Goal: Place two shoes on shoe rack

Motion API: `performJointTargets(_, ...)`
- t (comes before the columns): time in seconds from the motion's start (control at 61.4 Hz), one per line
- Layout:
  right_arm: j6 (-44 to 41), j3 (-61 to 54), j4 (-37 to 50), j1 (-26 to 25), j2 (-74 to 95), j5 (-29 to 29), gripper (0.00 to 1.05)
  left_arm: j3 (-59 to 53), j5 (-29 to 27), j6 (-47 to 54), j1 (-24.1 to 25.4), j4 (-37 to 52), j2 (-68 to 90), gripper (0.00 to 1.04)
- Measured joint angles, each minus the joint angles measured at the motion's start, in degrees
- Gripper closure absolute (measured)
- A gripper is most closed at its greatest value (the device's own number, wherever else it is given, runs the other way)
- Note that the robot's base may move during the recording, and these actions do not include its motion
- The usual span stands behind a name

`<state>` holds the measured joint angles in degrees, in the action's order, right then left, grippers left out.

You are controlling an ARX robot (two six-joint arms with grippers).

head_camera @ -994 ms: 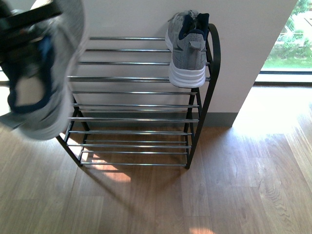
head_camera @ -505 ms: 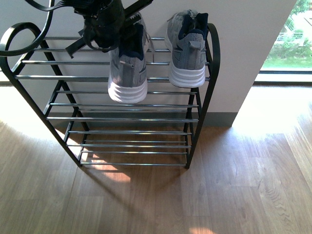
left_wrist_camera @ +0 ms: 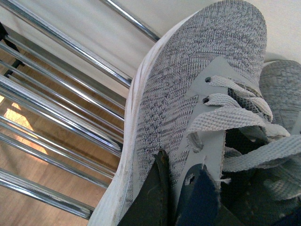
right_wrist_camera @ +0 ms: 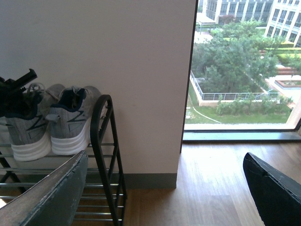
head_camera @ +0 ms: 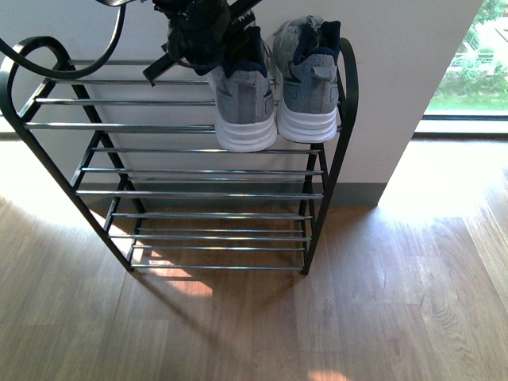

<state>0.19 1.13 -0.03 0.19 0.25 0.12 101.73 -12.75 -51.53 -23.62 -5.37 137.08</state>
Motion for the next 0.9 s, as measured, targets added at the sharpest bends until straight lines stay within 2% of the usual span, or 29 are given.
performJointTargets(0.049, 0.0, 0.0, 0.0, 0.0, 0.0, 0.0, 0.09, 0.5, 0.7, -0.2, 0.2, 0.0, 0.5, 1.0)
performJointTargets(0.228, 0.0, 0.0, 0.0, 0.0, 0.0, 0.0, 0.09, 0.7, 1.7, -0.2, -0.3, 0.4, 0.1, 0.69)
performJointTargets(0.358, 0.0, 0.0, 0.0, 0.0, 0.0, 0.0, 0.09, -4.5, 2.3, 0.6, -0.6, 3.0, -4.1, 0.48)
performJointTargets(0.44, 0.0, 0.0, 0.0, 0.0, 0.0, 0.0, 0.09, -11.1, 0.0, 3.9, -0.9, 7.3, -10.2, 0.34)
performJointTargets(0.538, 0.0, 0.0, 0.0, 0.0, 0.0, 0.0, 0.09, -18.6, -5.3, 10.0, -1.3, 13.6, -18.5, 0.18)
performJointTargets(0.554, 0.0, 0.0, 0.0, 0.0, 0.0, 0.0, 0.09, -19.3, -6.0, 11.3, -1.3, 14.8, -19.1, 0.18)
performJointTargets(0.603, 0.0, 0.0, 0.0, 0.0, 0.0, 0.0, 0.09, -24.5, -9.8, 20.3, -1.2, 27.3, -22.6, 0.26)
performJointTargets(0.733, 0.0, 0.0, 0.0, 0.0, 0.0, 0.0, 0.09, -41.1, -7.9, 39.5, 1.4, 52.0, -29.8, 0.47)
performJointTargets(0.798, 0.0, 0.0, 0.0, 0.0, 0.0, 0.0, 0.09, -49.0, -6.5, 44.1, 3.3, 58.1, -33.0, 0.58)
performJointTargets(0.896, 0.0, 0.0, 0.0, 0.0, 0.0, 0.0, 0.09, -57.8, -4.9, 47.8, 6.1, 61.8, -37.3, 0.72)
